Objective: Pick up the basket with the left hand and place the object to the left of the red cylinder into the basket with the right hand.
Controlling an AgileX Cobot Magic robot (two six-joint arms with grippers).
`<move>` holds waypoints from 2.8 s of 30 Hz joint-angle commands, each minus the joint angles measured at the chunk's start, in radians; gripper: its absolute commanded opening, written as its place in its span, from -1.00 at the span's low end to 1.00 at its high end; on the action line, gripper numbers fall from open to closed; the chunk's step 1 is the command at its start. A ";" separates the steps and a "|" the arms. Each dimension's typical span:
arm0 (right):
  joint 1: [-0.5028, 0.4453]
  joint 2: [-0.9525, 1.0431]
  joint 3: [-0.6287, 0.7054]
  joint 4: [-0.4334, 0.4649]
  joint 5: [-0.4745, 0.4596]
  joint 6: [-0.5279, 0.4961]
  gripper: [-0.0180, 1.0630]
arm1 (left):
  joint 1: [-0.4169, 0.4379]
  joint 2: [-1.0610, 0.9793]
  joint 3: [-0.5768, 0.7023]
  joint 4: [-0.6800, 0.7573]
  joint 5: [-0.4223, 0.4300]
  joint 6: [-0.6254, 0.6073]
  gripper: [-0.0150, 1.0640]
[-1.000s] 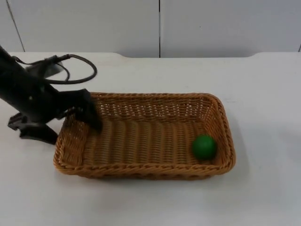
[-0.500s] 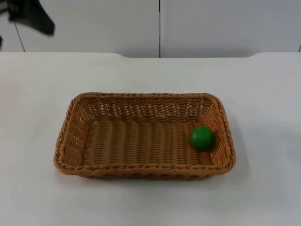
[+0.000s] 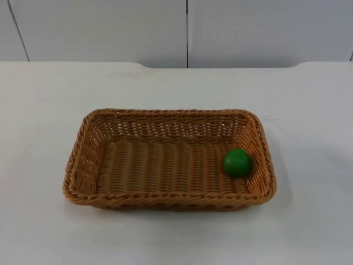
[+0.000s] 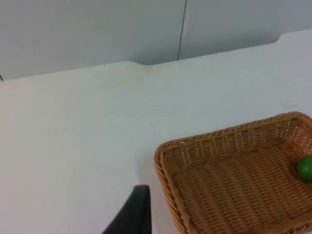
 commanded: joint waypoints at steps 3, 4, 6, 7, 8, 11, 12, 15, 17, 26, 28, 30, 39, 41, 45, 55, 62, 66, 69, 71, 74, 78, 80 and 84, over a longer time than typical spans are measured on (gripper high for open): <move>-0.001 -0.122 0.099 -0.001 0.018 0.006 0.36 | 0.002 -0.238 0.118 0.007 0.003 -0.037 0.98; -0.001 -0.152 0.117 -0.001 0.026 0.009 0.36 | 0.002 -0.293 0.142 0.018 0.007 -0.059 0.98; -0.001 -0.181 0.136 -0.001 0.036 0.013 0.36 | 0.002 -0.338 0.162 0.035 0.019 -0.089 0.98; -0.001 -0.205 0.150 -0.001 0.055 0.022 0.36 | 0.002 -0.388 0.177 0.060 0.031 -0.129 0.98; -0.001 -0.231 0.161 -0.001 0.077 0.029 0.36 | 0.002 -0.432 0.186 0.091 0.043 -0.170 0.98; -0.001 -0.282 0.185 -0.001 0.118 0.033 0.36 | 0.002 -0.507 0.198 0.168 0.080 -0.241 0.98; -0.001 -0.301 0.197 -0.001 0.139 0.034 0.36 | 0.002 -0.542 0.198 0.212 0.098 -0.279 0.98; -0.001 -0.365 0.234 -0.001 0.187 0.059 0.36 | 0.002 -0.624 0.198 0.310 0.144 -0.369 0.98; -0.001 -0.385 0.242 -0.001 0.198 0.061 0.36 | 0.002 -0.648 0.198 0.335 0.157 -0.392 0.98; -0.001 -0.534 0.241 -0.003 0.216 0.072 0.36 | 0.002 -0.676 0.196 0.520 0.241 -0.551 0.98; -0.001 -0.546 0.241 -0.003 0.216 0.072 0.36 | 0.002 -0.676 0.196 0.537 0.255 -0.556 0.98; -0.001 -0.546 0.241 -0.003 0.218 0.072 0.36 | 0.002 -0.676 0.196 0.577 0.308 -0.558 0.98; -0.001 -0.546 0.230 -0.043 0.345 0.072 0.36 | 0.002 -0.676 0.225 0.654 0.329 -0.602 0.98; -0.001 -0.546 0.240 -0.061 0.361 0.072 0.36 | 0.002 -0.676 0.225 0.654 0.329 -0.602 0.98; -0.001 -0.546 0.254 -0.061 0.373 0.072 0.36 | 0.002 -0.676 0.225 0.654 0.329 -0.602 0.98; -0.001 -0.546 0.254 -0.061 0.373 0.072 0.42 | 0.002 -0.676 0.225 0.612 0.329 -0.568 0.98; -0.001 -0.546 0.254 -0.061 0.373 0.072 0.98 | 0.002 -0.676 0.225 0.593 0.329 -0.568 0.98; -0.001 -0.546 0.254 -0.058 0.373 0.072 0.98 | 0.002 -0.676 0.225 0.593 0.329 -0.568 0.98; -0.001 -0.546 0.254 -0.050 0.373 0.083 0.98 | 0.002 -0.676 0.225 0.579 0.329 -0.568 0.98; -0.001 -0.546 0.254 -0.050 0.373 0.083 0.98 | 0.002 -0.676 0.225 0.577 0.329 -0.568 0.98; -0.001 -0.546 0.254 -0.050 0.373 0.083 0.98 | 0.002 -0.676 0.225 0.577 0.329 -0.568 0.98; -0.018 -0.546 0.254 -0.051 0.373 0.083 0.98 | 0.002 -0.676 0.225 0.577 0.329 -0.568 0.98; -0.077 -0.546 0.254 -0.051 0.373 0.083 0.98 | 0.002 -0.676 0.225 0.577 0.329 -0.568 0.98; -0.177 -0.546 0.254 -0.051 0.373 0.083 0.98 | 0.002 -0.676 0.225 0.577 0.329 -0.568 0.98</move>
